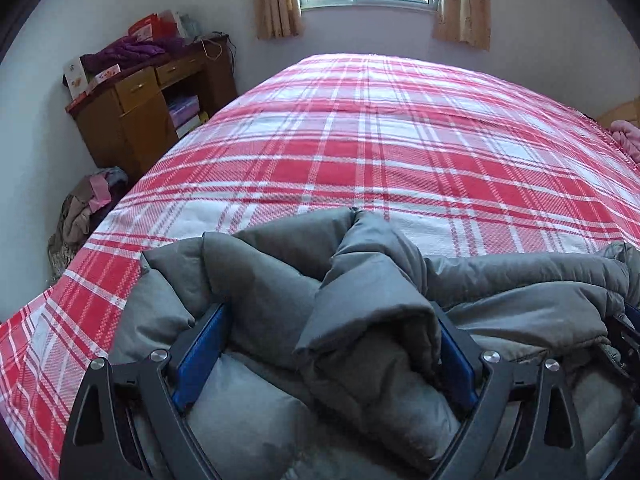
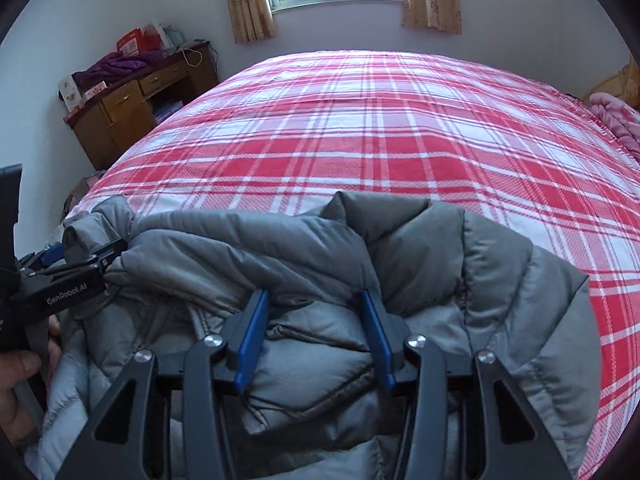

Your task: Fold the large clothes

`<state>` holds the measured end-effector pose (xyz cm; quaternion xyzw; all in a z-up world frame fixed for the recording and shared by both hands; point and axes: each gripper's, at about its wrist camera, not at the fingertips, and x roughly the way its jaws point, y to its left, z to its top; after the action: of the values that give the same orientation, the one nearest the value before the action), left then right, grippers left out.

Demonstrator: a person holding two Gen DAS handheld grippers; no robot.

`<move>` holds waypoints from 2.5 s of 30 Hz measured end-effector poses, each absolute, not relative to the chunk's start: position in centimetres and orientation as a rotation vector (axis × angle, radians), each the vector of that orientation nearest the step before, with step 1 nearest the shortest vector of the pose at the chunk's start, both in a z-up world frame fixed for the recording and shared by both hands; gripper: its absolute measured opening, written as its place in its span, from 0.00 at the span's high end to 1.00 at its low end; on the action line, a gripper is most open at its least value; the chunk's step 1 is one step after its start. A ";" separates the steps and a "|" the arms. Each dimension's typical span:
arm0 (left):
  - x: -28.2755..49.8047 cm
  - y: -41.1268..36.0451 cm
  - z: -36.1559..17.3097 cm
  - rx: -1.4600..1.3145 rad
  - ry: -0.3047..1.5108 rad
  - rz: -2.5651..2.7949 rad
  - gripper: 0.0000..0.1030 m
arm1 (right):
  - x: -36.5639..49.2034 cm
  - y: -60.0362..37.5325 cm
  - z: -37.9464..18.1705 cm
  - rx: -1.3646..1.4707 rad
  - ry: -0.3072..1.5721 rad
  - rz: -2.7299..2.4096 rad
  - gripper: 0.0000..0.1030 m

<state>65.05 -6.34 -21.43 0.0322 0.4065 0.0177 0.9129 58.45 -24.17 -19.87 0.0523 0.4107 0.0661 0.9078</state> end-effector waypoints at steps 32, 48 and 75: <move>65.4 -6.8 -22.3 0.090 0.845 0.062 0.05 | 58.9 -23.5 -20.8 0.064 0.870 0.106 0.51; 65.5 -6.7 -22.3 0.090 0.847 0.061 0.05 | 58.9 -23.6 -20.9 0.066 0.872 0.107 0.51; 26.6 7.8 -21.2 0.121 0.942 -0.052 0.05 | 23.3 -35.6 -18.1 0.181 0.925 -0.037 0.14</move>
<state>26.62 7.82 -21.17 0.0581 0.4535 -0.0252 0.8890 23.27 -35.64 -18.08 0.0872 0.4457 -0.0180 0.8908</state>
